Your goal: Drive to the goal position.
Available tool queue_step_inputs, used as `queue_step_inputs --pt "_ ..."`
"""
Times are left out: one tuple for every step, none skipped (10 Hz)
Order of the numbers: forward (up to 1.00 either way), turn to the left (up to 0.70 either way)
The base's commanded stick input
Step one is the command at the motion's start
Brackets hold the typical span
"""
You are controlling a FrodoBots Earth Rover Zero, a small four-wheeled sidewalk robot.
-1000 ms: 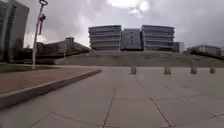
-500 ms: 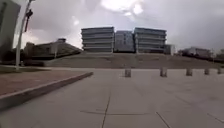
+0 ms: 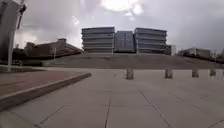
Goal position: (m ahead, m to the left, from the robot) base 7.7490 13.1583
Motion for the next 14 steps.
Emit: queue_step_inputs --pt "1.00 -0.10" --pt "1.00 -0.09" --pt "1.00 -0.08" --pt "1.00 -0.07" --pt "1.00 -0.06" --pt "1.00 -0.04" --pt "1.00 -0.03" --pt "1.00 -0.02" --pt "1.00 -0.01" --pt "1.00 0.00" --pt "1.00 0.00" --pt "1.00 0.00" --pt "1.00 0.00" --pt "0.08 0.00"
